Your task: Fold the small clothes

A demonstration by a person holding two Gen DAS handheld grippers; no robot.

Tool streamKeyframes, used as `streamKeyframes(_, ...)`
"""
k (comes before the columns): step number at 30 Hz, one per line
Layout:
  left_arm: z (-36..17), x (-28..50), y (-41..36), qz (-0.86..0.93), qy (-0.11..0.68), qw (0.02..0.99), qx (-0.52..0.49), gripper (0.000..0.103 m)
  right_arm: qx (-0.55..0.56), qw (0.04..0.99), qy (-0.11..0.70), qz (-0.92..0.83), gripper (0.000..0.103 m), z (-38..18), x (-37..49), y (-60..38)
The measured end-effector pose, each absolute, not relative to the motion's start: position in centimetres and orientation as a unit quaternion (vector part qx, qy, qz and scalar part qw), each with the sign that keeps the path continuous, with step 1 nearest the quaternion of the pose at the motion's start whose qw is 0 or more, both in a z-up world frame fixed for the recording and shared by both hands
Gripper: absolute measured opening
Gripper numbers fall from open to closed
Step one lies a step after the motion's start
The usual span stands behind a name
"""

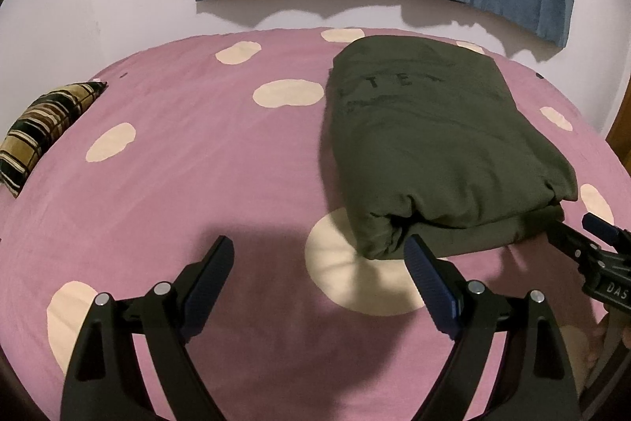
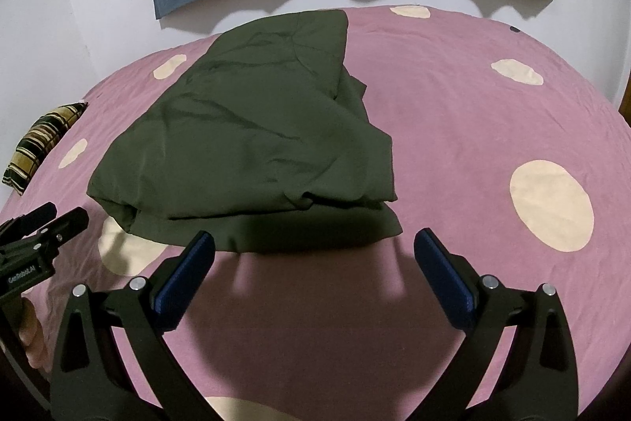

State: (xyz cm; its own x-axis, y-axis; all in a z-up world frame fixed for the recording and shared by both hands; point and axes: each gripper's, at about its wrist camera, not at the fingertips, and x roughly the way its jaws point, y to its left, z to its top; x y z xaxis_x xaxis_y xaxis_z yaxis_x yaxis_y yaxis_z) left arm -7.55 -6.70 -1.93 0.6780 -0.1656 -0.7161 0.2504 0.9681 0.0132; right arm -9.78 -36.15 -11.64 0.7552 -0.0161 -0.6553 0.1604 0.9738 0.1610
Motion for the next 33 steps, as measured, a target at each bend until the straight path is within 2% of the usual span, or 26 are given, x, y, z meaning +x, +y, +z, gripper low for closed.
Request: streamKeyframes(33,-2.03,-7.49,-6.49,-0.106,0.385,0.915,0.061,0.087,0.098,0.928,0.357,-0.039,0.101,-12.0,-9.25,-35.92)
